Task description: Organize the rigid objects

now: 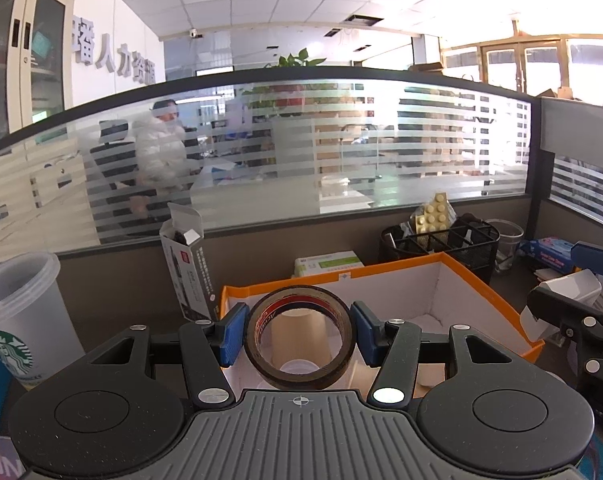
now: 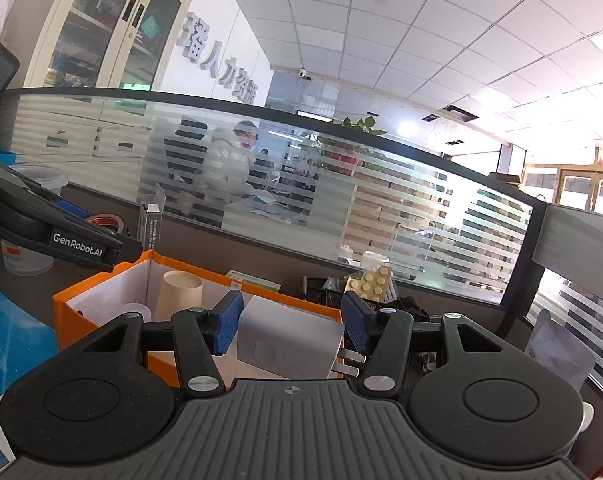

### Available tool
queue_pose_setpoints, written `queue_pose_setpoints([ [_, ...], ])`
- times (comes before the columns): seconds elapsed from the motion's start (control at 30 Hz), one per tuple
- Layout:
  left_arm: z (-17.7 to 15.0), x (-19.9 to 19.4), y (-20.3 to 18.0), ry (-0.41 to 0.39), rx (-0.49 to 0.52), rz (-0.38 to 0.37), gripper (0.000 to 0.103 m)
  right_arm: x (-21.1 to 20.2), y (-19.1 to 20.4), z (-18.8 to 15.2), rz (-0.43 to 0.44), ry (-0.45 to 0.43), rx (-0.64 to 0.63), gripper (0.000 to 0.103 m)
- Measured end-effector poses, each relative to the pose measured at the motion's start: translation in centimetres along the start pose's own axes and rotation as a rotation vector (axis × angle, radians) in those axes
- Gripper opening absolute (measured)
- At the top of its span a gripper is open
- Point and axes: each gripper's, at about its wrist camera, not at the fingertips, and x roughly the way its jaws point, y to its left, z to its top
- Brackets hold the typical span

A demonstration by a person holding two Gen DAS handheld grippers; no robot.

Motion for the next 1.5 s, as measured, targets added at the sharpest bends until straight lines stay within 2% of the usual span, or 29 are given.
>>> queue_pose_setpoints([
  [0.87, -0.6, 5.6, 0.8, 0.093, -0.033, 0.022, 0.053, 4.8, -0.4, -0.3, 0.032, 0.052, 0.052, 0.051],
  [1.07, -0.7, 7.1, 0.7, 0.123, -0.033, 0.02, 0.053, 6.8, -0.8, -0.4, 0.076, 0.088, 0.1, 0.051],
  [1.5, -0.7, 9.9, -0.8, 0.185, -0.004, 0.011, 0.053, 10.7, -0.7, -0.8, 0.095, 0.158, 0.106, 0.051],
])
